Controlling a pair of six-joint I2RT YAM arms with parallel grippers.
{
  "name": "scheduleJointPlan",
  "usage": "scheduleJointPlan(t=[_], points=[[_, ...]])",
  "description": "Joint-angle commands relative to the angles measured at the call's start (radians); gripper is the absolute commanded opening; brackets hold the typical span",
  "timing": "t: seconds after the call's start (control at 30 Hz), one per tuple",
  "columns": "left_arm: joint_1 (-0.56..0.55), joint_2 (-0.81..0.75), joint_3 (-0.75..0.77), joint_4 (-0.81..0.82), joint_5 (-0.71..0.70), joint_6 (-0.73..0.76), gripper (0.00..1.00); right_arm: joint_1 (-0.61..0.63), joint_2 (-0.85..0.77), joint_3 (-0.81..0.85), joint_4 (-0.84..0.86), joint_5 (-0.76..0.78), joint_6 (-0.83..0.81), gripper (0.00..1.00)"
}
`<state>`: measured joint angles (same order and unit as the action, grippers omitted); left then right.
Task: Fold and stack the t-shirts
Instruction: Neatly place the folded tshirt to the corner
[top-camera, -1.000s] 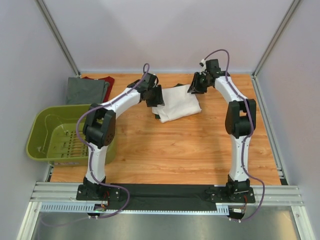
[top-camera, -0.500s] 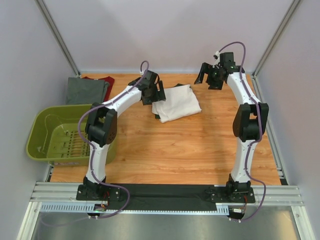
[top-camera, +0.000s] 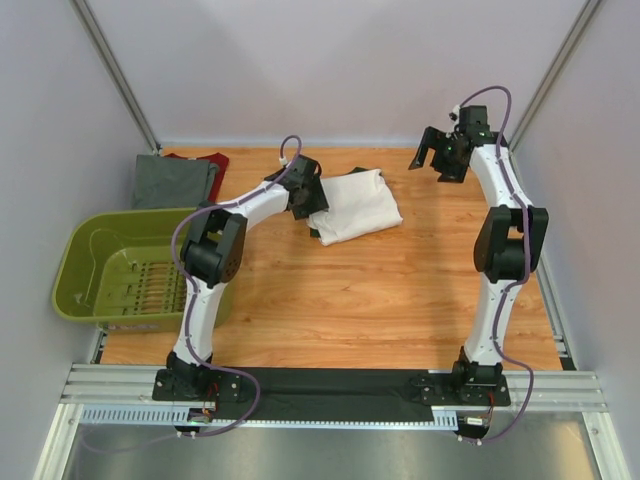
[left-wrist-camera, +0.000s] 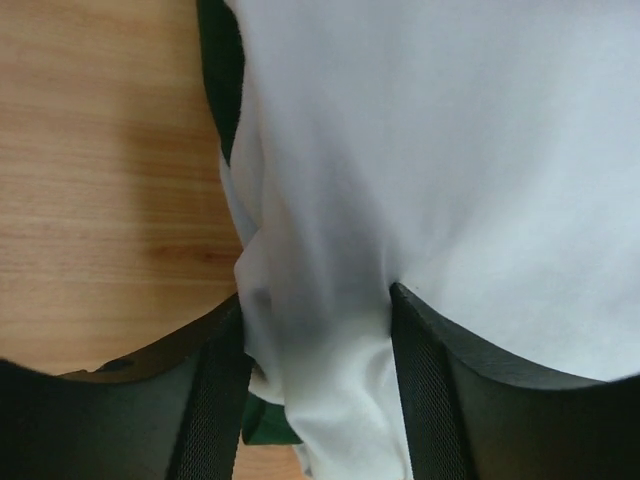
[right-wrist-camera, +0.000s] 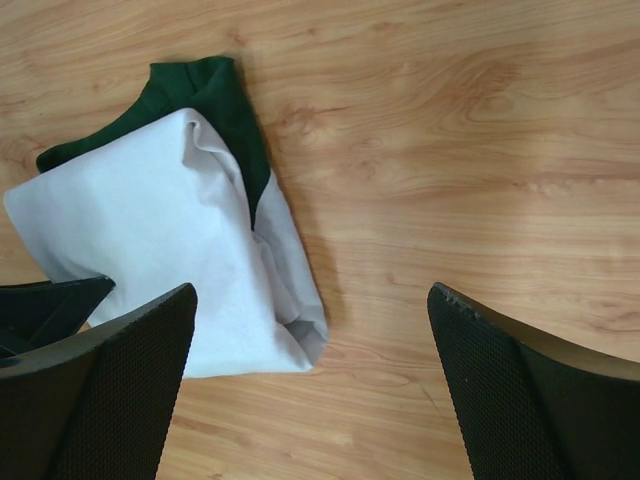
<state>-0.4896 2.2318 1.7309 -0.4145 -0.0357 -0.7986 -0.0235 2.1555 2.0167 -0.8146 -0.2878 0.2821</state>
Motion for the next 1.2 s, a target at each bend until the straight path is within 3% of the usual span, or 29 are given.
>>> scheduleJointPlan(t=[0.0, 0.1, 0.2, 0.23, 0.37, 0.43, 0.73, 0.97, 1.17], points=[[-0.006, 0.037, -0.016, 0.109, 0.0, -0.016, 0.6, -0.026, -0.037, 0.007, -0.001, 0.03, -0.017, 0.99], [-0.003, 0.058, -0.008, 0.121, -0.004, -0.016, 0.44, -0.038, -0.045, -0.004, -0.001, 0.035, -0.014, 0.99], [0.003, 0.081, 0.033, 0.1, -0.016, 0.013, 0.21, -0.052, -0.049, -0.007, -0.008, 0.036, -0.011, 0.99], [0.008, 0.089, 0.073, 0.085, -0.018, 0.039, 0.0, -0.055, -0.051, -0.009, -0.009, 0.038, -0.011, 0.99], [0.058, 0.103, 0.157, -0.023, -0.03, 0.108, 0.0, -0.064, -0.063, -0.012, -0.02, 0.067, -0.012, 0.99], [0.088, 0.104, 0.256, -0.128, -0.08, 0.264, 0.0, -0.066, -0.074, -0.041, -0.018, 0.096, -0.012, 0.99], [0.137, 0.08, 0.373, -0.317, -0.156, 0.568, 0.0, -0.066, -0.066, -0.108, 0.009, 0.125, 0.037, 0.99], [0.184, 0.029, 0.377, -0.426, -0.257, 0.737, 0.0, -0.065, -0.006, -0.017, -0.052, 0.137, 0.048, 0.98], [0.217, -0.03, 0.36, -0.425, -0.371, 0.9, 0.0, -0.064, 0.017, -0.019, -0.086, 0.153, 0.071, 0.98]])
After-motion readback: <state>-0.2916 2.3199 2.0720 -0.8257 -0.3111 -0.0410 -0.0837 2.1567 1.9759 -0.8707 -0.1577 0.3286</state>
